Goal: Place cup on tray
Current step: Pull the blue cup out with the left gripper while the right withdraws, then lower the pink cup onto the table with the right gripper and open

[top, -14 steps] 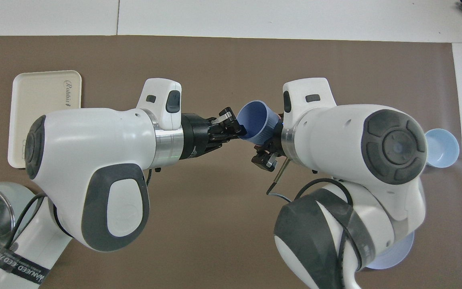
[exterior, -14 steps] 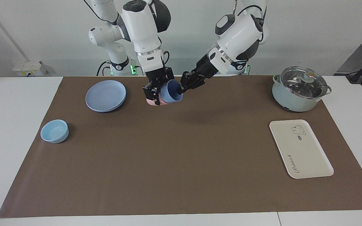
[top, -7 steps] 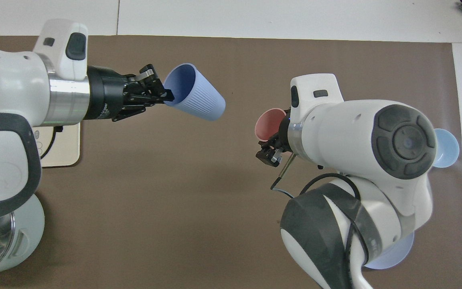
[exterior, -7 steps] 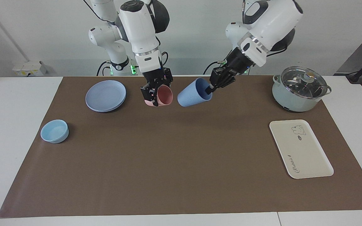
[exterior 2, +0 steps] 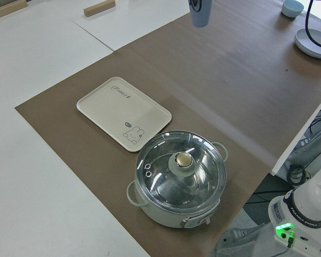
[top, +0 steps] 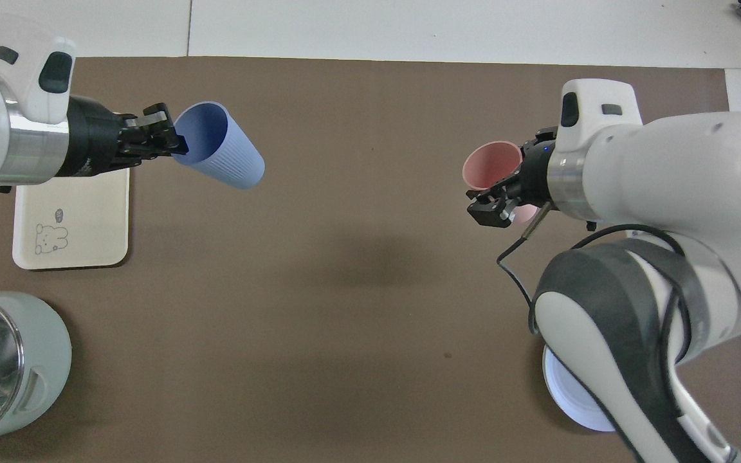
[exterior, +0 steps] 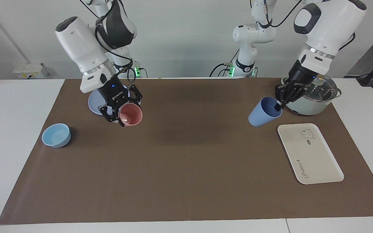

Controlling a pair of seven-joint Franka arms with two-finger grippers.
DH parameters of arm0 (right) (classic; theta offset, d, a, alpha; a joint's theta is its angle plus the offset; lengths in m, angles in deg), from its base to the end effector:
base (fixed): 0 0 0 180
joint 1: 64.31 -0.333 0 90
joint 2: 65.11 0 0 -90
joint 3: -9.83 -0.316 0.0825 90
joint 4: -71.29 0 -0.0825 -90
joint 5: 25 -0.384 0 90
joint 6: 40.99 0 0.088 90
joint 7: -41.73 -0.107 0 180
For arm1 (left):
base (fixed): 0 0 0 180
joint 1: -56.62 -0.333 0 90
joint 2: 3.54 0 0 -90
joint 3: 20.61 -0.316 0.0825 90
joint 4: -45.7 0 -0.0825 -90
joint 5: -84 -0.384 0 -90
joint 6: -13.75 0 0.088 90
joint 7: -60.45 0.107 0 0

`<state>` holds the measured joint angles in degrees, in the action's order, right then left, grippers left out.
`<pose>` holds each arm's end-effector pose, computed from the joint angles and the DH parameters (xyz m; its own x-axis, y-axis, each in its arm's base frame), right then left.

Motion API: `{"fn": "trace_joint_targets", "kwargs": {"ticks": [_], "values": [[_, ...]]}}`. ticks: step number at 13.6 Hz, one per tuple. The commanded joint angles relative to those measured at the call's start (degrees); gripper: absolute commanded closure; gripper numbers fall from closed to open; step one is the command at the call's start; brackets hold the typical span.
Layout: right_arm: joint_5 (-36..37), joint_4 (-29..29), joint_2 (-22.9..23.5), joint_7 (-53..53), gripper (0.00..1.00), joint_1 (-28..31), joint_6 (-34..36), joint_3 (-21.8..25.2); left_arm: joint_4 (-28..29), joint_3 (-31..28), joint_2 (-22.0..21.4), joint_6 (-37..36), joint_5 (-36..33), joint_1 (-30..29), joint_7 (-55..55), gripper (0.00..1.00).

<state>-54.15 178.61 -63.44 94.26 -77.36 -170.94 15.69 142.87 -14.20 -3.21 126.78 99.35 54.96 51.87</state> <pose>0.5967 0.0884 0.5342 0.6092 0.5854 0.5350 0.7164 -0.6955 -0.0549 0.5861 -0.0655 0.6030 0.9629 0.1672 0.2118 0.0994 -0.9494 0.2980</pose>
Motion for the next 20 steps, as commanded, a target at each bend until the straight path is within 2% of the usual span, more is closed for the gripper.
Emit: {"fn": "trace_joint_targets", "kwargs": {"ticks": [1, 4, 5, 7, 11, 13, 15, 18, 20], "values": [[-13.15, 3.68, 1.04, 13.69, 1.0, 5.3, -3.11, -0.68, 8.54, 0.71, -4.88, 1.92, -1.81, -6.49, 10.92, 1.0], [-28.81, 3.69, 6.48, 32.75, 1.0, 9.44, -3.46, -0.68, 20.4, 0.71, -8.76, 14.38, -1.81, -14.92, 22.96, 1.0], [-32.07, 3.6, 8.24, 37.24, 1.0, 10.41, -3.37, -0.68, 21.91, 0.8, -8.33, 16.68, -1.81, -17.47, 26.56, 1.0], [-36.05, 3.69, 9.74, 41.49, 1.0, 11.81, -3.2, -0.68, 21.93, 0.8, -5.53, 18.54, -1.73, -20.3, 29.23, 1.0], [-41.33, 3.25, 13.25, 48.45, 1.0, 16.21, -0.75, -0.76, 21.93, 0.8, 3.08, 32.14, -1.29, -20.58, 29.15, 1.0], [-44.12, 2.37, 15.98, 53.34, 1.0, 18.5, 1.8, -0.76, 21.93, 0.8, 5.9, 36.37, -0.33, -21.53, 29.15, 1.0], [-50.01, 1.67, 20.01, 62.56, 1.0, 21.39, 6.53, -0.76, 21.66, 0.8, 8.36, 38.93, 3.18, -21.81, 29.15, 1.0], [-50.65, 2.01, 21.61, 67.07, 1.0, 22.37, 7.96, -0.76, 21.22, 0.8, 10.22, 40.96, 6.62, -21.81, 29.06, 1.0], [-54.67, 2.02, 23.54, 69.98, 1.0, 23.42, 10.5, -0.76, 21.22, 0.8, 10.31, 41.05, 6.71, -21.81, 29.06, 1.0]]}}
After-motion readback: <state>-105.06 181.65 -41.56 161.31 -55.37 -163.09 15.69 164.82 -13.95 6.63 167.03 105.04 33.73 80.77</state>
